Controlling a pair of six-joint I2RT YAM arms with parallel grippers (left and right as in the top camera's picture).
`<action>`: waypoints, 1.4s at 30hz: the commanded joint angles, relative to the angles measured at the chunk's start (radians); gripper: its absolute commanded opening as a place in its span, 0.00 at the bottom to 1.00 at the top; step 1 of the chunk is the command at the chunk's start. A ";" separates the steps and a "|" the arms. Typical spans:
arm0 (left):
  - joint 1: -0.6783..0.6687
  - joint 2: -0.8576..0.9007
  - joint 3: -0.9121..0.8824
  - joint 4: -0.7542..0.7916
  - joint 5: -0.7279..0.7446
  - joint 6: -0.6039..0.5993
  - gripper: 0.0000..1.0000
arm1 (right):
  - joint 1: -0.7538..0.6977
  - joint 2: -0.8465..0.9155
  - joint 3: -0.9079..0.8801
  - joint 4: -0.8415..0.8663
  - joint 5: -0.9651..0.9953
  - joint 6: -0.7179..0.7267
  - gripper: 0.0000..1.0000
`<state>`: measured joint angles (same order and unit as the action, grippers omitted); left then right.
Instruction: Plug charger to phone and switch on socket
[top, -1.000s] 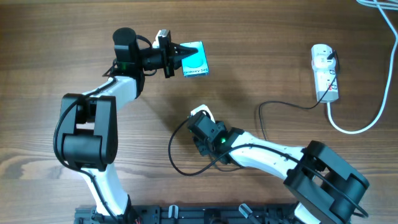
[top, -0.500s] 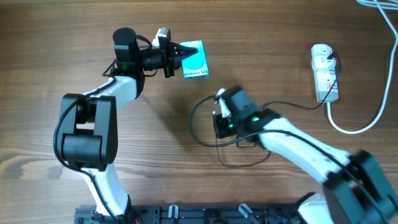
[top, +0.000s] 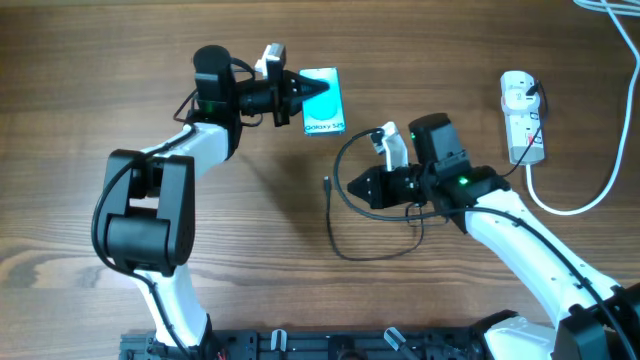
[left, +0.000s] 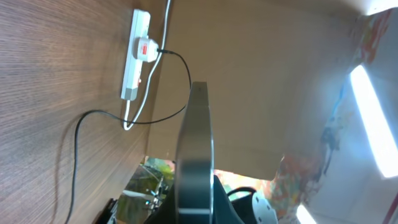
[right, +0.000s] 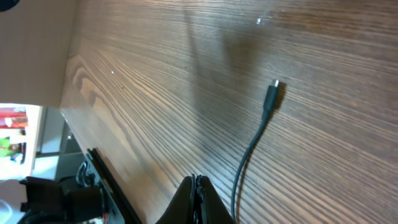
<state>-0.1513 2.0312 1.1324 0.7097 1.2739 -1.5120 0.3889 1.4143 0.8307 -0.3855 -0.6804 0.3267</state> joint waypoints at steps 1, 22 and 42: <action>0.010 0.011 0.021 0.008 -0.011 0.043 0.04 | 0.012 -0.009 -0.007 -0.012 0.024 -0.070 0.40; 0.120 0.011 0.021 0.012 0.016 0.047 0.04 | 0.422 0.255 0.083 0.050 0.868 -0.114 0.86; 0.121 0.011 0.021 0.012 0.035 0.047 0.04 | 0.423 0.445 0.225 0.008 0.894 -0.058 0.62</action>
<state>-0.0322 2.0312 1.1324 0.7109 1.2831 -1.4925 0.8066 1.8347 1.0378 -0.3843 0.1883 0.2604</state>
